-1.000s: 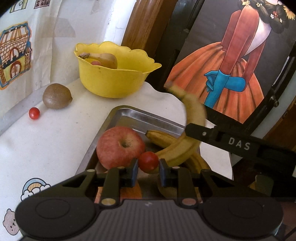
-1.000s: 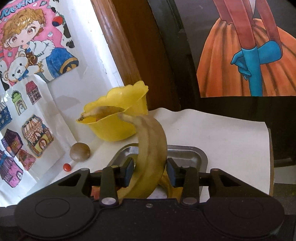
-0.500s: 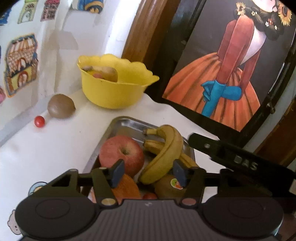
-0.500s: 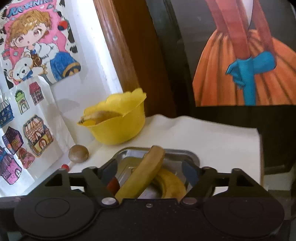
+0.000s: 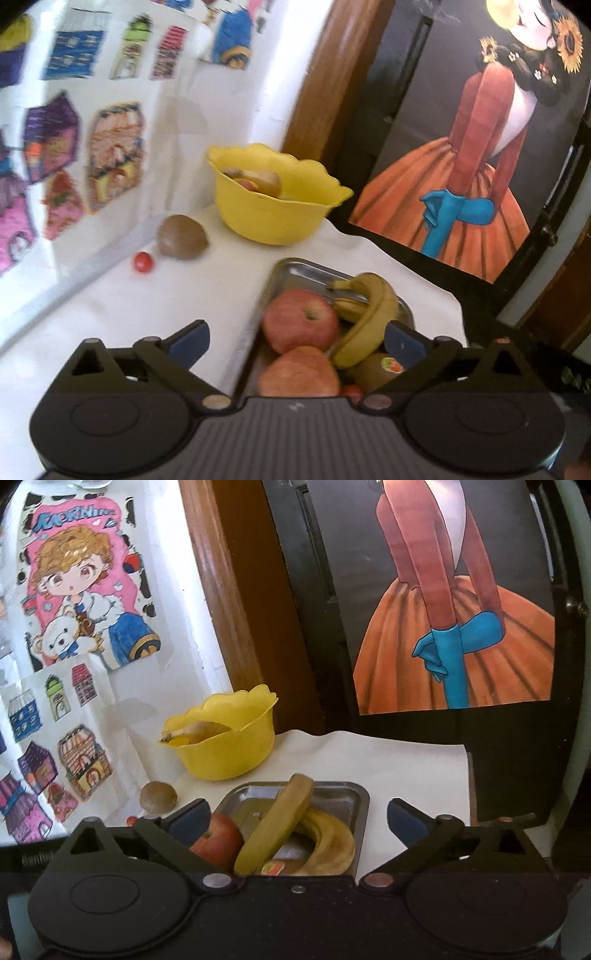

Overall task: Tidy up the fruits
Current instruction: 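Open both tools to release the banana and tomato onto the tray, then withdraw both open tools from the tray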

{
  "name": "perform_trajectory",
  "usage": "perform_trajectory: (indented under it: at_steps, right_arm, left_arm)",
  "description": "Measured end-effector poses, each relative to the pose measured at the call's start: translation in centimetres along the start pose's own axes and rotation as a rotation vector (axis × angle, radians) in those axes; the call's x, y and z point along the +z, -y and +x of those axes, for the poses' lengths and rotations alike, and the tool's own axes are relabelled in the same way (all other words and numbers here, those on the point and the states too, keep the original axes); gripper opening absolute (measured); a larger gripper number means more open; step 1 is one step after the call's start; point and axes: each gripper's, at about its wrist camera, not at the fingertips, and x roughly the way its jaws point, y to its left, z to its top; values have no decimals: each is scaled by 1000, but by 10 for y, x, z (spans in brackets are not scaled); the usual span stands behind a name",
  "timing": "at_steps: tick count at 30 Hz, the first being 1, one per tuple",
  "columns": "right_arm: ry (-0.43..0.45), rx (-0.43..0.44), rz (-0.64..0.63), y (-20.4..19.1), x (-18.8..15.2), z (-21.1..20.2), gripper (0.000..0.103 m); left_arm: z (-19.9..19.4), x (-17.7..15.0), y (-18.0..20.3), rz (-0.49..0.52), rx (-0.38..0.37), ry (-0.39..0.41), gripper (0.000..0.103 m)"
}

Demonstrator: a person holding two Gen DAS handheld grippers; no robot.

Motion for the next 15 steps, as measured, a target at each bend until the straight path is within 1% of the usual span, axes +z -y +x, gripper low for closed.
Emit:
perform_trajectory:
  at_steps: [4, 10, 15]
  right_arm:
    - [-12, -46, -21, -18, -15, -21, 102]
    - [-46, -132, 13, -47, -41, -50, 102]
    - [-74, -186, 30, -74, -61, -68, 102]
  left_arm:
    - [-15, 0, -21, -4, 23, -3, 102]
    - [-42, 0, -59, 12, 35, -9, 103]
    - [-59, -4, -91, 39, 48, -36, 103]
